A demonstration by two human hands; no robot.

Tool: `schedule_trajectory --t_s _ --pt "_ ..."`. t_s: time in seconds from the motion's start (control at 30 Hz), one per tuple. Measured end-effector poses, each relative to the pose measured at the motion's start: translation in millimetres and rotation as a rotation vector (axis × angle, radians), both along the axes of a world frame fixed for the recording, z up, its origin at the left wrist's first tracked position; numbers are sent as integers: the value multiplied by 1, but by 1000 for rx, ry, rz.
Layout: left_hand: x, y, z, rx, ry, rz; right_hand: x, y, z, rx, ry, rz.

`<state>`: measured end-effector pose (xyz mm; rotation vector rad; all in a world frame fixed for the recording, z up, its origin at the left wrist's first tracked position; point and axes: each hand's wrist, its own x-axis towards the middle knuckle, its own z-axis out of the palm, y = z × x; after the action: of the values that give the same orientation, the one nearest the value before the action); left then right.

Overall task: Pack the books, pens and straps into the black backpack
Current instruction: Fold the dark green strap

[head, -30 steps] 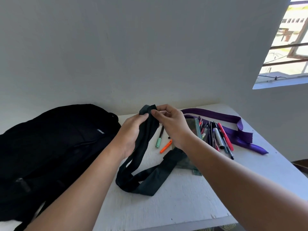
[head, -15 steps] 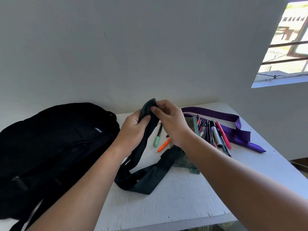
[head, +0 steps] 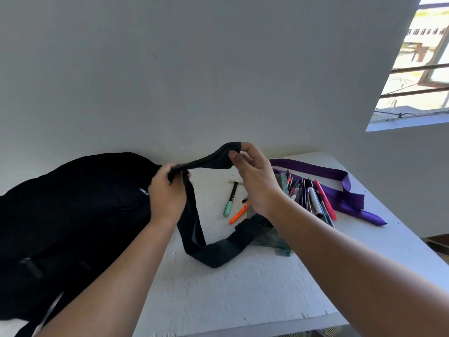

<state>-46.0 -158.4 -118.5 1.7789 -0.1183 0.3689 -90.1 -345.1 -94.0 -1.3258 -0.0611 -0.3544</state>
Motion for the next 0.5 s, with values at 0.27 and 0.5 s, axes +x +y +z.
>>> schedule_trajectory --t_s 0.27,0.5 --pt "-1 2 31 324 -392 90 -10 -1 -14 -480 223 181" --pt "-16 -14 26 537 -513 -130 -4 10 2 -153 167 182"
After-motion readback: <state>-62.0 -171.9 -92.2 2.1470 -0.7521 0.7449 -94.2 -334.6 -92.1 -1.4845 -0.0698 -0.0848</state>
